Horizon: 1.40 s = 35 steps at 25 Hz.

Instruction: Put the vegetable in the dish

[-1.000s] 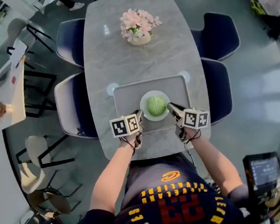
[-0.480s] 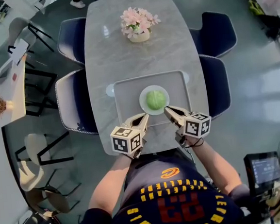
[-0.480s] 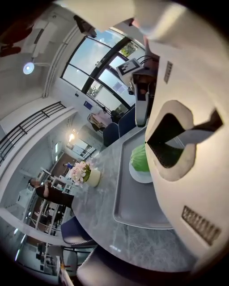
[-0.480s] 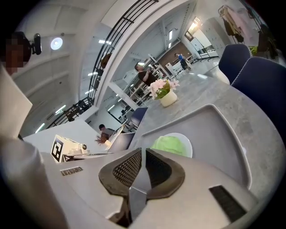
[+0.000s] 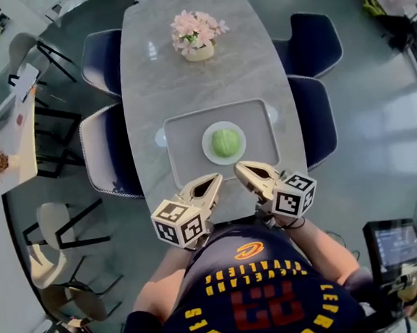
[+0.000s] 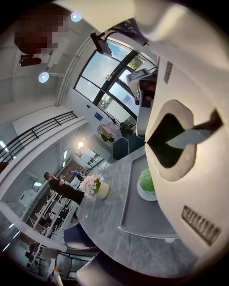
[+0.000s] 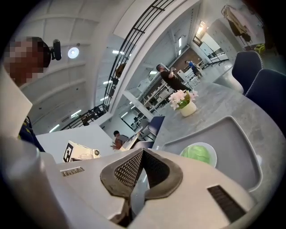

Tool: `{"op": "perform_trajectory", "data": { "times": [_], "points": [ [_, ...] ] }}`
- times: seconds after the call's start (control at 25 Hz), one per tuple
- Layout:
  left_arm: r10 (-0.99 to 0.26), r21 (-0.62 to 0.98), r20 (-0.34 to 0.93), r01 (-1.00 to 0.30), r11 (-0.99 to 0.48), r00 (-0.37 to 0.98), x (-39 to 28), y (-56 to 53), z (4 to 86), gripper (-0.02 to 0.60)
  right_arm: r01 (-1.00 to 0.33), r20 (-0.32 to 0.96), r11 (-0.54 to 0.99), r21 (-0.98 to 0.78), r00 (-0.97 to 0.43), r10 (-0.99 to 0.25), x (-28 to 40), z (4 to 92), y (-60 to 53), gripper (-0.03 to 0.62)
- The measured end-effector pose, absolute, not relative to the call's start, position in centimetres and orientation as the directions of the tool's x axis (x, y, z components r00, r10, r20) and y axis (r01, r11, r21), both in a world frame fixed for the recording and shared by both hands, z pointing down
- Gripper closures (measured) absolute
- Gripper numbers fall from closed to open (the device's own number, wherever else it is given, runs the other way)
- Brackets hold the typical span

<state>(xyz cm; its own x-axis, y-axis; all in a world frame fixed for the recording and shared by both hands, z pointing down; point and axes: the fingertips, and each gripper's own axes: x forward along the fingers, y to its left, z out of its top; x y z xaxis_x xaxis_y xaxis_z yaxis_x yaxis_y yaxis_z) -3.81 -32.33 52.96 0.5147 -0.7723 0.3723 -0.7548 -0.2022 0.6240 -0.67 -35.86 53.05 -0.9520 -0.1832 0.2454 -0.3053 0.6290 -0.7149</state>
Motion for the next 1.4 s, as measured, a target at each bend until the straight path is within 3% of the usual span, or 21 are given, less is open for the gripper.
{"op": "perform_trajectory", "data": {
  "times": [0.24,0.52,1.4],
  "points": [
    [-0.807,0.490,0.316,-0.814,-0.311,0.499,-3.3,-32.3,48.2,0.581,-0.284,0.172,0.717,-0.636,-0.959,-0.227,-0.8,47.6,-35.9,0.589],
    [-0.854,0.430,0.244,-0.841,-0.329,0.459,-3.4,-32.7,44.6,0.581,-0.289,0.154,0.803,-0.521,-0.957,-0.245,-0.1,44.6,-36.0,0.589],
    [-0.838,0.421,0.270,-0.841,-0.340,0.474,-2.0,-31.8,45.0,0.581,-0.320,0.167,0.812,-0.489,-0.948,-0.273,0.6,44.5,-34.9,0.589]
  ]
}}
